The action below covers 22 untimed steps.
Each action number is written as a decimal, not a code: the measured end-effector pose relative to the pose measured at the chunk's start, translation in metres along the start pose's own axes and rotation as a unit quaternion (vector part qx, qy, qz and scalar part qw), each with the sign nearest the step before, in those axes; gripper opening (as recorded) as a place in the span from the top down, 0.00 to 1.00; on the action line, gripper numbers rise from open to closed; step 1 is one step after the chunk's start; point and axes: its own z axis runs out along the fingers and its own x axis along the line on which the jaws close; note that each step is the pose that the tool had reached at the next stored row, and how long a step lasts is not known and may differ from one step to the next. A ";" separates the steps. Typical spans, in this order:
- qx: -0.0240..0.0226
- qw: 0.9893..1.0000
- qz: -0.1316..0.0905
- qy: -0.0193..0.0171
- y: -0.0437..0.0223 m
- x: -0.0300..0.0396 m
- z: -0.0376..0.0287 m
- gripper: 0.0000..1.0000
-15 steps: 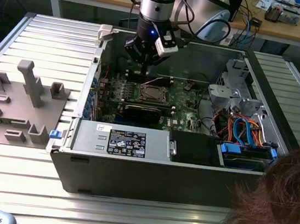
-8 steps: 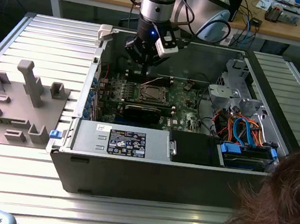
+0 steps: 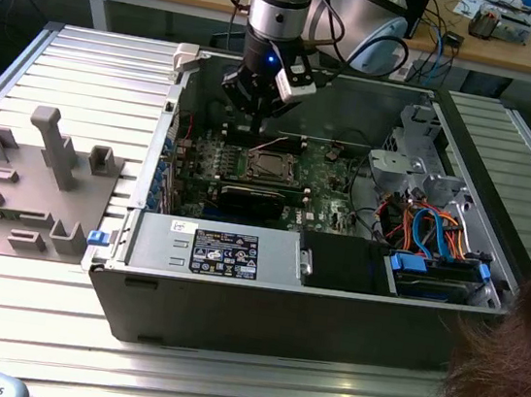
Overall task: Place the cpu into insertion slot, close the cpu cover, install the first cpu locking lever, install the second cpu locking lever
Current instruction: 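Install the first cpu locking lever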
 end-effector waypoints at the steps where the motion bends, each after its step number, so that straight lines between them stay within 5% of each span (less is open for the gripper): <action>1: 0.000 1.000 0.000 0.000 0.0000 -0.0002 0.0001 0.89; 22: 0.000 1.000 0.000 0.000 0.0000 -0.0060 0.0021 0.89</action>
